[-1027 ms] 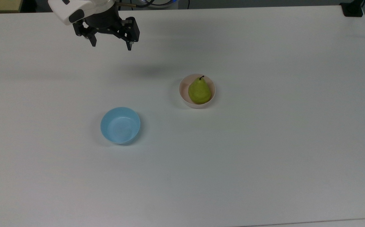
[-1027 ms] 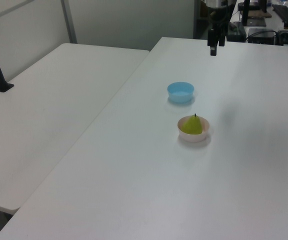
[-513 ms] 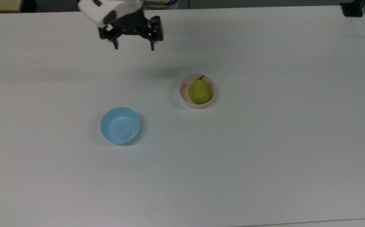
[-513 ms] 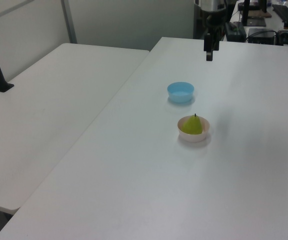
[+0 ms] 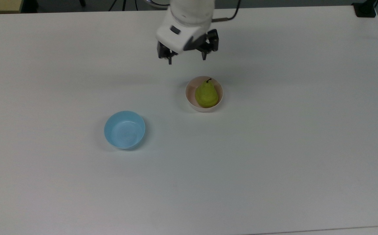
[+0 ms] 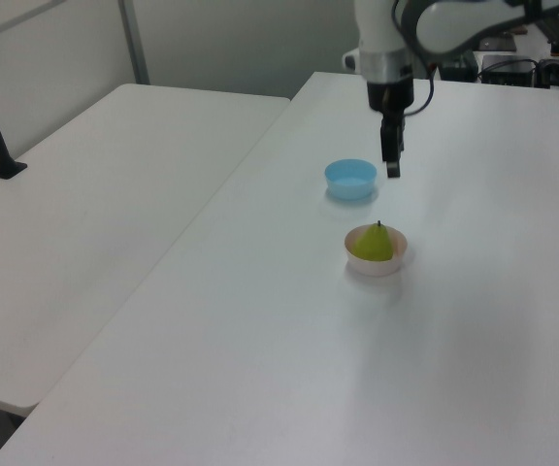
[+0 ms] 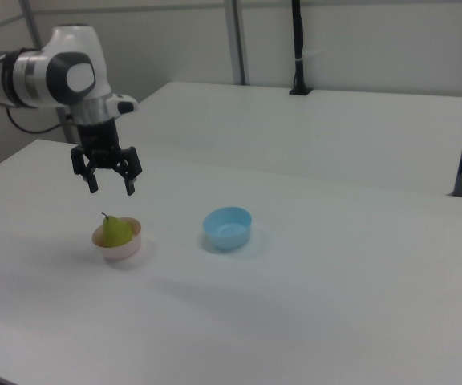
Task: Pick up a pear from the bowl
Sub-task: 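Move the open gripper over the green pear in the pink bowl, then lower the gripper onto the pear and close it around the pear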
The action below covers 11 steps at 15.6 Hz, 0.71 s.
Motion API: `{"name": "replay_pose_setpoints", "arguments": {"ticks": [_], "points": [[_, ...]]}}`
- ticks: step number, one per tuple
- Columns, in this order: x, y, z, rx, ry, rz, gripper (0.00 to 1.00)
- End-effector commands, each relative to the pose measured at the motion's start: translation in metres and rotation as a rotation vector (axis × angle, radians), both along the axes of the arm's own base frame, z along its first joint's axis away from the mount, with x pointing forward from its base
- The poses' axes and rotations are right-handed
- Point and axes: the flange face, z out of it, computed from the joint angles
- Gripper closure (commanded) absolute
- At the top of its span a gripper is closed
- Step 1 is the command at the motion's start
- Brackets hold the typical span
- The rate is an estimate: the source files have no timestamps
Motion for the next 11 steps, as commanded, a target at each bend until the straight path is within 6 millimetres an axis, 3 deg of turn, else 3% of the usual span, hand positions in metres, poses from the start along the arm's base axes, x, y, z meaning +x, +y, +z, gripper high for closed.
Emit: {"name": "replay_pose_setpoints", "arguments": {"ticks": [1,6,9,11], "points": [[0.012,0.030,-0.050,-0.040,0.008,0.051,0.00],[0.021,0.064,-0.120,-0.067,0.010,0.102,0.00],[0.022,0.067,-0.133,-0.098,0.006,0.129,0.00],[0.020,0.066,-0.140,-0.116,0.019,0.147,0.07]]}}
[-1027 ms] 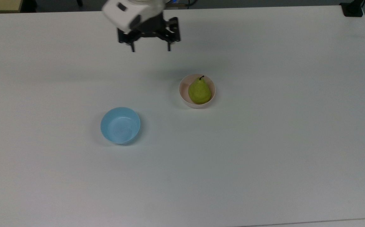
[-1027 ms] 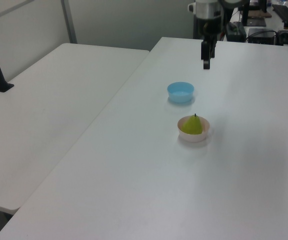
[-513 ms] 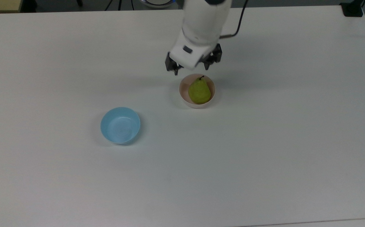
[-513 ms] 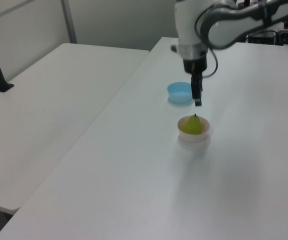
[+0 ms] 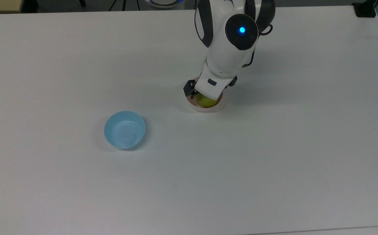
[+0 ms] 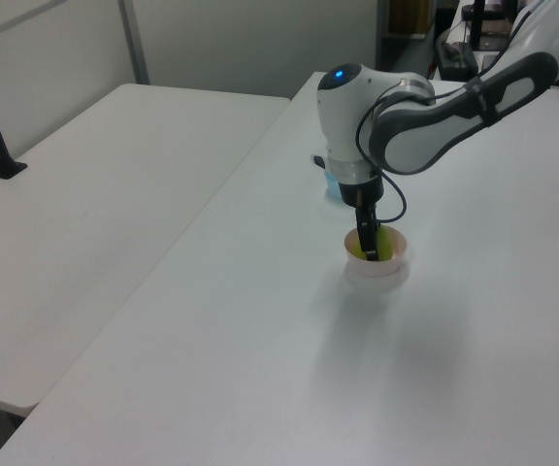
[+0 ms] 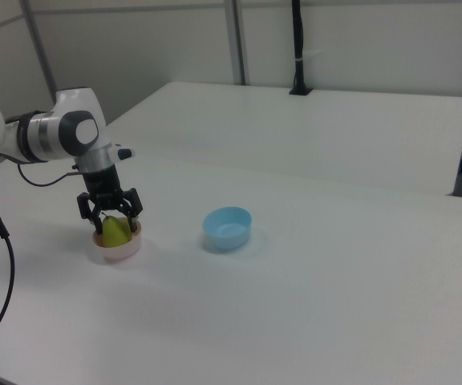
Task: Pick up a pear from the bowl
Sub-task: 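Lower the gripper onto the pear and close it around the pear, then lift the pear out of the pink bowl and carry it aside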
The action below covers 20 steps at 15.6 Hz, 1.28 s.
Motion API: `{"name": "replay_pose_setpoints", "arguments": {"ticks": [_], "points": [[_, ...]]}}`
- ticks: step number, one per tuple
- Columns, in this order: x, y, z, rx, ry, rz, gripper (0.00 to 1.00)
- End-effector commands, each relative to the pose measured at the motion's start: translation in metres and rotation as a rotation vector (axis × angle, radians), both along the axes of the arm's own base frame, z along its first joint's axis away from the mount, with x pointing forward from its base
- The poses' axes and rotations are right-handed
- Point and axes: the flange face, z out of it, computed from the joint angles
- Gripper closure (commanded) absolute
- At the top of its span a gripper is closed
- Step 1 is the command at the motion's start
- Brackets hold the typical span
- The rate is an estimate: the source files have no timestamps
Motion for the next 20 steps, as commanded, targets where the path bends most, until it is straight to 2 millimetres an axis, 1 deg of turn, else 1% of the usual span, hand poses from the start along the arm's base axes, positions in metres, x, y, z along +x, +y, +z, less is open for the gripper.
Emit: {"name": "replay_pose_setpoints", "arguments": {"ticks": [1,2,3,4,5,6,7,8,9,11,13,15,16,17,18,20], "points": [[-0.002,-0.002,-0.003,-0.037,-0.013,0.031,0.10],[-0.002,-0.002,-0.005,-0.043,-0.011,0.037,0.16],[-0.002,-0.002,-0.005,-0.045,-0.012,0.040,0.26],[-0.002,-0.002,-0.005,-0.047,-0.012,0.043,0.38],[-0.002,-0.002,-0.005,-0.047,-0.011,0.046,0.51],[-0.002,-0.001,-0.002,-0.039,-0.008,0.074,0.70],[-0.003,0.000,0.000,-0.033,-0.006,0.082,0.76],[-0.003,-0.001,0.003,-0.030,-0.007,0.082,0.76],[-0.003,-0.003,0.011,-0.027,-0.013,0.078,0.76],[-0.005,-0.009,0.041,-0.003,-0.040,0.073,0.76],[-0.013,-0.022,0.065,0.010,-0.004,0.090,0.76],[-0.016,-0.046,0.089,0.059,0.015,0.093,0.75],[-0.017,-0.063,0.096,0.071,0.033,0.090,0.75],[-0.019,-0.079,0.101,0.074,0.059,0.091,0.75],[-0.019,-0.107,0.101,0.081,0.091,0.085,0.75],[-0.015,-0.146,0.100,0.089,0.099,0.053,0.75]]}}
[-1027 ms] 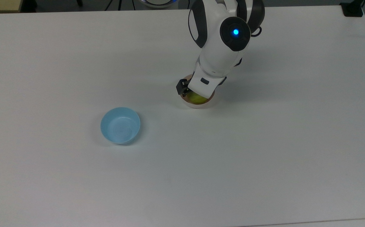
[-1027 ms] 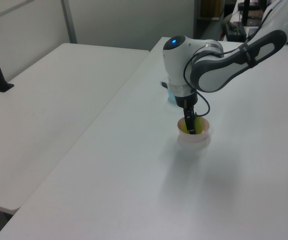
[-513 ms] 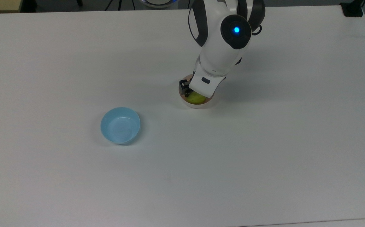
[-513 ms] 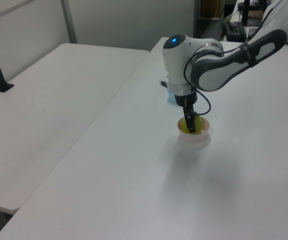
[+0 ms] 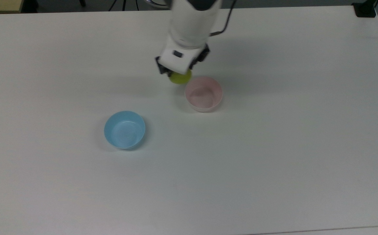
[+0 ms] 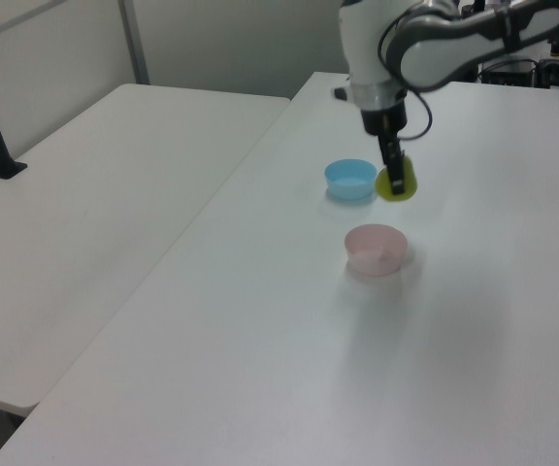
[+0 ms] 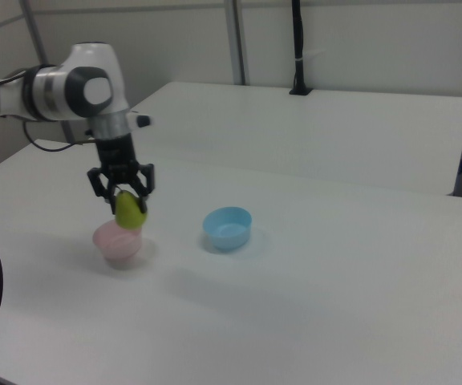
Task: Pick up a pear from the bowl
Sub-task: 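Lift the pear out of the pink bowl and carry it aside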
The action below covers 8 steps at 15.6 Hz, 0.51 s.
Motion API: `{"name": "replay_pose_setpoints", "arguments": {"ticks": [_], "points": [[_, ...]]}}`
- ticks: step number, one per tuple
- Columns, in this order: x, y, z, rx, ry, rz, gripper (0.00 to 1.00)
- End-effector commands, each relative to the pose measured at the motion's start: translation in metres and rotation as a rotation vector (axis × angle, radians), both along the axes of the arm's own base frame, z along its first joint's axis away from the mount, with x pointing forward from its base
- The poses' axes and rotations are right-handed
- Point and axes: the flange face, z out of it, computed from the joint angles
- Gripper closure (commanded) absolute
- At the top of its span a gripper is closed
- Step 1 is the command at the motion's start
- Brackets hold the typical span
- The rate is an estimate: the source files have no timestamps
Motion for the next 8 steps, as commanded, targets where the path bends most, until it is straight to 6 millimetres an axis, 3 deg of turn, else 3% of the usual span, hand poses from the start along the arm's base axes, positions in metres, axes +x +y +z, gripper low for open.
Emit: {"name": "replay_pose_setpoints", "arguments": {"ticks": [1,4,8], "points": [[-0.001,-0.072,-0.005,0.040,0.043,-0.030,0.73],[0.001,-0.108,-0.022,0.033,0.058,-0.044,0.70],[0.016,-0.115,-0.066,-0.016,0.056,-0.042,0.69]]}}
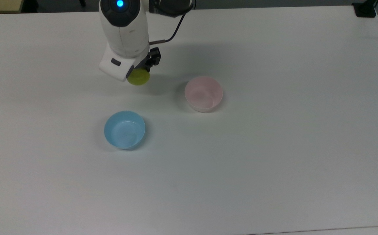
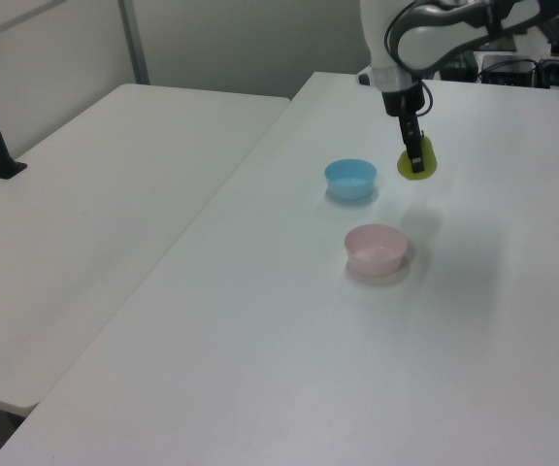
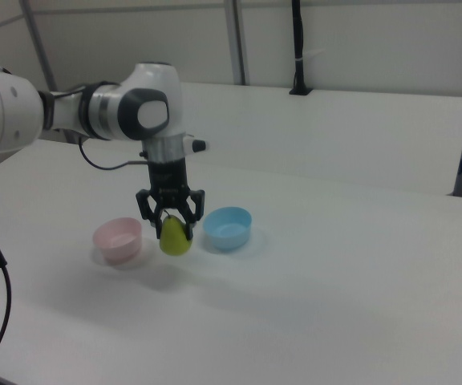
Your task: Pick up a pear from the bowl
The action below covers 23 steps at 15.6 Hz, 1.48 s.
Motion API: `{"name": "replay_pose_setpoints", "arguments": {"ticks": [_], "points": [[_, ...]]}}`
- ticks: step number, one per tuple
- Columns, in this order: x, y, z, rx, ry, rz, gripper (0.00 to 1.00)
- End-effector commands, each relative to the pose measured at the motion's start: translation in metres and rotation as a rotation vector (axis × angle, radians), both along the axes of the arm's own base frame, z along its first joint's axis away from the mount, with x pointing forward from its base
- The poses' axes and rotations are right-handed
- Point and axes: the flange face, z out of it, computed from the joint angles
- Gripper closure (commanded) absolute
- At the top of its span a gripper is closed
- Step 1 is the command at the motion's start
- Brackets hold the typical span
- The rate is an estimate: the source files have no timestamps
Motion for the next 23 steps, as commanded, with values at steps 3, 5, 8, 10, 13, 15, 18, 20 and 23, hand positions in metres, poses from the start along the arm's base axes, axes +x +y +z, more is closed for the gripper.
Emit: {"name": "replay_pose_setpoints", "arguments": {"ticks": [3,5,8,10,13,15,18,20,23], "points": [[0.015,0.006,-0.049,-0.043,-0.015,0.033,0.65],[0.016,0.008,-0.056,-0.045,-0.008,0.035,0.44],[0.016,0.008,-0.058,-0.046,-0.005,0.034,0.03],[0.017,0.009,-0.053,-0.047,-0.014,0.025,0.00],[0.015,0.008,-0.033,-0.044,-0.037,0.012,0.00],[0.011,0.004,0.002,-0.038,-0.092,-0.037,0.00],[-0.005,0.003,0.057,-0.014,-0.135,-0.088,0.00],[-0.019,0.004,0.086,-0.006,-0.141,-0.157,0.00],[-0.037,0.007,0.127,-0.015,-0.184,-0.351,0.00]]}}
